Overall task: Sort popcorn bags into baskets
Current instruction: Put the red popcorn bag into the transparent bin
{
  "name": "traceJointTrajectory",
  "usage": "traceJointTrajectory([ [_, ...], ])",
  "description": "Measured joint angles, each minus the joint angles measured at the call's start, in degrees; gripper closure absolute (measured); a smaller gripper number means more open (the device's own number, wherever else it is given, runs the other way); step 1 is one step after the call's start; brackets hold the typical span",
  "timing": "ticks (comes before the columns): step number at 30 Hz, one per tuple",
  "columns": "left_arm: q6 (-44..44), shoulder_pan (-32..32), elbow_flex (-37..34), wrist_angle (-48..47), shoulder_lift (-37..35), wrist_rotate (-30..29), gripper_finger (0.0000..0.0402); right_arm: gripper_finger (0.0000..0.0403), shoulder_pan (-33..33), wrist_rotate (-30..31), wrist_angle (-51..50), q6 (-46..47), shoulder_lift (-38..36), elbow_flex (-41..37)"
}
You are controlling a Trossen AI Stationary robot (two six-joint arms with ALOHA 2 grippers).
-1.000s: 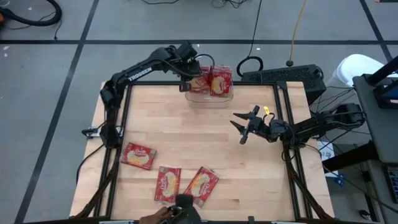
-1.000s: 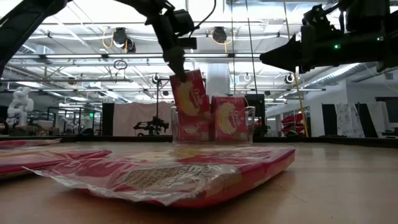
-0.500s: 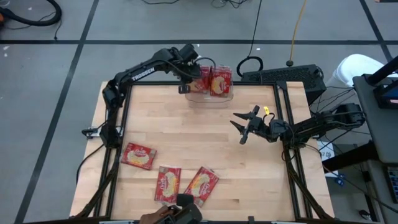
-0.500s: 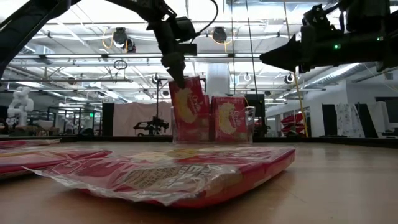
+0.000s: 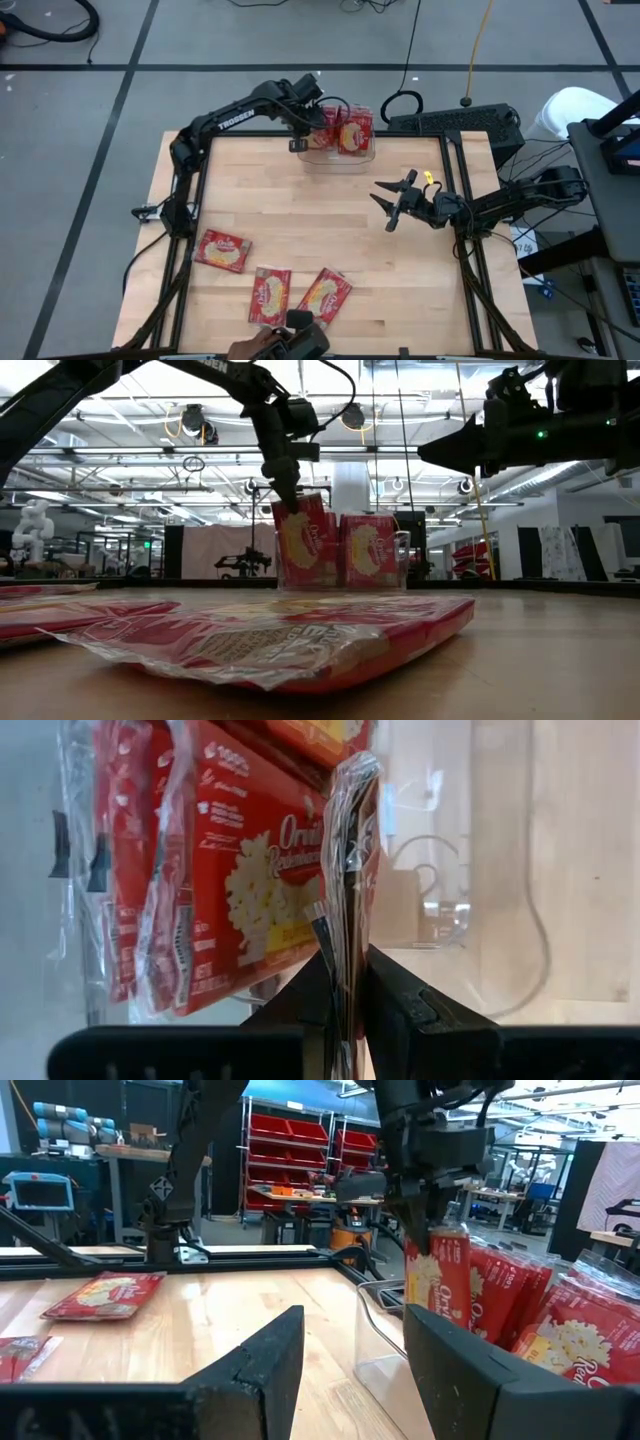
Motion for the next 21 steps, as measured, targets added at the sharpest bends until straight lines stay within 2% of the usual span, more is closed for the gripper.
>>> traceJointTrajectory([
  [21,0.0,0.1,0.0,2.5,0.6,-0.4,0.0352,0.0238,0.0,0.0,0.0,0.0,0.0,0.0],
])
